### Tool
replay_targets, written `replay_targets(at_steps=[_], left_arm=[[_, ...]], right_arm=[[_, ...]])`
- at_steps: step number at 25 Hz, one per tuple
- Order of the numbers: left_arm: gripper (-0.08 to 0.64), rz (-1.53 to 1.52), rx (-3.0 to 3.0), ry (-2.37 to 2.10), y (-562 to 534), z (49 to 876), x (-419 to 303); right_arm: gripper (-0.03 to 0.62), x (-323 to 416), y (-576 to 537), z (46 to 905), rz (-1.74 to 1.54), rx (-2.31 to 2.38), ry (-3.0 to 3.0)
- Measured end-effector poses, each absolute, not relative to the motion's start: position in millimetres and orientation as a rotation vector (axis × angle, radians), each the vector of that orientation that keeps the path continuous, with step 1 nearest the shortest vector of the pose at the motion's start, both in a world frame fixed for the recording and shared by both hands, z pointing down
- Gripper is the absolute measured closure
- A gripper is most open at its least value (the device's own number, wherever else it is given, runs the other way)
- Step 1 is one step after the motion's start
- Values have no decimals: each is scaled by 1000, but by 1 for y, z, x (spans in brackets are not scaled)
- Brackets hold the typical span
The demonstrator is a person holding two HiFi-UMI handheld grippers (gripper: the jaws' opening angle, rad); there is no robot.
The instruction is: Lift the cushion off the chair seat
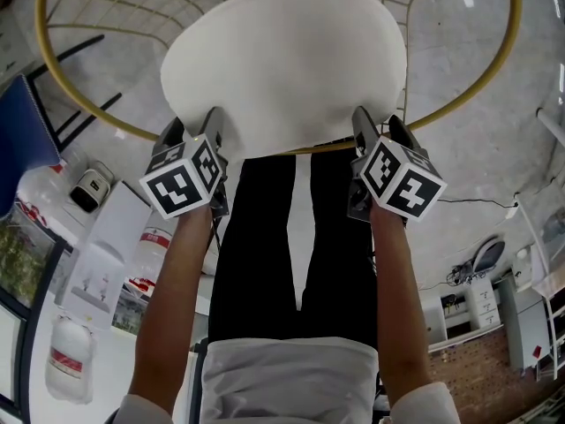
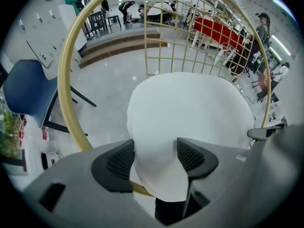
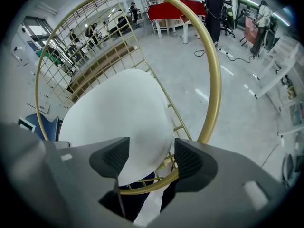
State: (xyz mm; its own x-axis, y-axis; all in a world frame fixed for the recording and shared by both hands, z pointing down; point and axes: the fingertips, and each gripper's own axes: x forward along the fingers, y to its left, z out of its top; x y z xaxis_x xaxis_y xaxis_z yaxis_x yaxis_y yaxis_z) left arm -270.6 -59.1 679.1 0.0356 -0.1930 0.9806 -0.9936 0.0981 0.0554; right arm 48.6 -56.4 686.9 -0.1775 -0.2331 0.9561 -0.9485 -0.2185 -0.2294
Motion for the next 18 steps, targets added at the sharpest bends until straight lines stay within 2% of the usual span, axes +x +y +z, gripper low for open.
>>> replay_targets(at_steps=[14, 18], left_arm=[[281, 998, 1259, -1372, -60, 685, -269], [290, 998, 1288, -1378, -60, 684, -269]], right_arm=[[290, 47, -67, 696, 1464, 1475, -1372], [341, 49, -65, 696, 1490, 1450, -1373]])
